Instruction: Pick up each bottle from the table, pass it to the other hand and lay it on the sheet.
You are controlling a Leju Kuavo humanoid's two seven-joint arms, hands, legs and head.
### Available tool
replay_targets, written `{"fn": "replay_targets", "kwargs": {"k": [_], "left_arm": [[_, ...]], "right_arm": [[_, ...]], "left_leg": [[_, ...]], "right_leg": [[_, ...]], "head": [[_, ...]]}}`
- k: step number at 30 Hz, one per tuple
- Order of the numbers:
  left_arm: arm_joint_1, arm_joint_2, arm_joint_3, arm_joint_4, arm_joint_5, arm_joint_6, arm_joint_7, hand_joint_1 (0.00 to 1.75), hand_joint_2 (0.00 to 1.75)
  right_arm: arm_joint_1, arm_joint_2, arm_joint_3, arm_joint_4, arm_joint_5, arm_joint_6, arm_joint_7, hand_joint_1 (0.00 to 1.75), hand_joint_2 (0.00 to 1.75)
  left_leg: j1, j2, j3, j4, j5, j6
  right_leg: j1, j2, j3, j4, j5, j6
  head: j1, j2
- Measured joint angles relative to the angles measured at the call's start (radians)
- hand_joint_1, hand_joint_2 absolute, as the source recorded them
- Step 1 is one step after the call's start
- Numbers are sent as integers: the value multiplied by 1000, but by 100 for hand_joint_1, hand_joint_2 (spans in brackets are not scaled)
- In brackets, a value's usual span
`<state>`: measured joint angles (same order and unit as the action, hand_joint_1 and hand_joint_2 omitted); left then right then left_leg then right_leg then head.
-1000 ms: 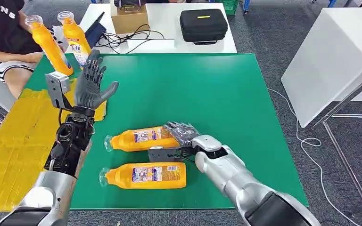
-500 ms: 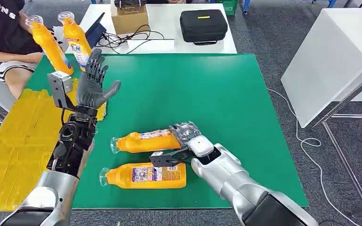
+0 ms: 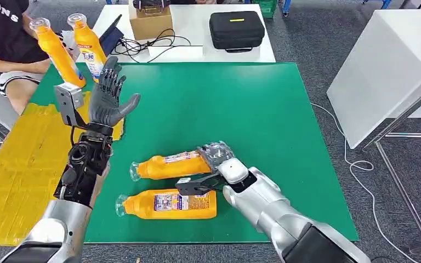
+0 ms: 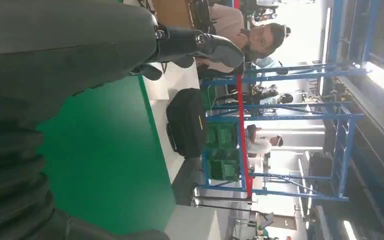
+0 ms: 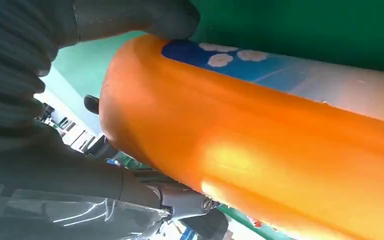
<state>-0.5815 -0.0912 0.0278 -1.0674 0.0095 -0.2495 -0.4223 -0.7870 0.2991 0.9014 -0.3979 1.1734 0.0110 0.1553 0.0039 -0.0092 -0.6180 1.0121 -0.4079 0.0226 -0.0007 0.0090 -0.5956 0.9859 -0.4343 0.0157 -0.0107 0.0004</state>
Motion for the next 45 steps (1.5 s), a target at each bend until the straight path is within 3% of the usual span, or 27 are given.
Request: {"fn": "replay_targets", "kwargs": {"k": [6, 8, 12, 17, 24, 37, 45], "left_arm": [[0, 0, 0, 0, 3, 0, 0, 0, 175], [17, 2, 1, -10, 17, 0, -5, 0, 175], [48, 5, 2, -23, 17, 10, -20, 0, 175], [71, 14, 7, -53, 21, 13, -27, 0, 175], [118, 17, 80, -195, 97, 30, -27, 0, 175], [144, 11, 196, -336, 181, 78, -42, 0, 175], [149, 2, 157, -304, 94, -1, 45, 0, 175]], "right_arm": [[1, -3, -2, -1, -22, -44, 0, 175, 175], [17, -23, -73, -40, -100, -196, -16, 175, 175], [47, -38, -161, -101, -138, -289, -63, 175, 175], [78, -49, -238, -159, -172, -317, -101, 175, 175], [134, -65, -424, -263, -414, -387, -242, 175, 175], [203, -82, -654, -355, -670, -342, -361, 175, 175], [218, -81, -696, -387, -623, -421, -416, 175, 175]], "left_leg": [[0, 0, 0, 0, 0, 0], [0, 0, -1, 0, 0, 0], [0, 0, -1, 0, 0, 0], [0, 0, -2, 0, 0, 0], [0, 0, -2, 0, 0, 0], [0, 0, -2, 0, 0, 0], [0, 0, -2, 0, 0, 0]], "right_leg": [[0, 0, 0, 0, 0, 0], [0, 0, 0, 0, 0, 0], [0, 0, -1, 0, 0, 0], [0, 0, -1, 0, 0, 0], [0, 0, -1, 0, 0, 0], [0, 0, -1, 0, 0, 0], [0, 0, -2, 0, 0, 0]], "head": [[0, 0], [0, 0], [0, 0], [0, 0], [0, 0], [0, 0], [0, 0]]}}
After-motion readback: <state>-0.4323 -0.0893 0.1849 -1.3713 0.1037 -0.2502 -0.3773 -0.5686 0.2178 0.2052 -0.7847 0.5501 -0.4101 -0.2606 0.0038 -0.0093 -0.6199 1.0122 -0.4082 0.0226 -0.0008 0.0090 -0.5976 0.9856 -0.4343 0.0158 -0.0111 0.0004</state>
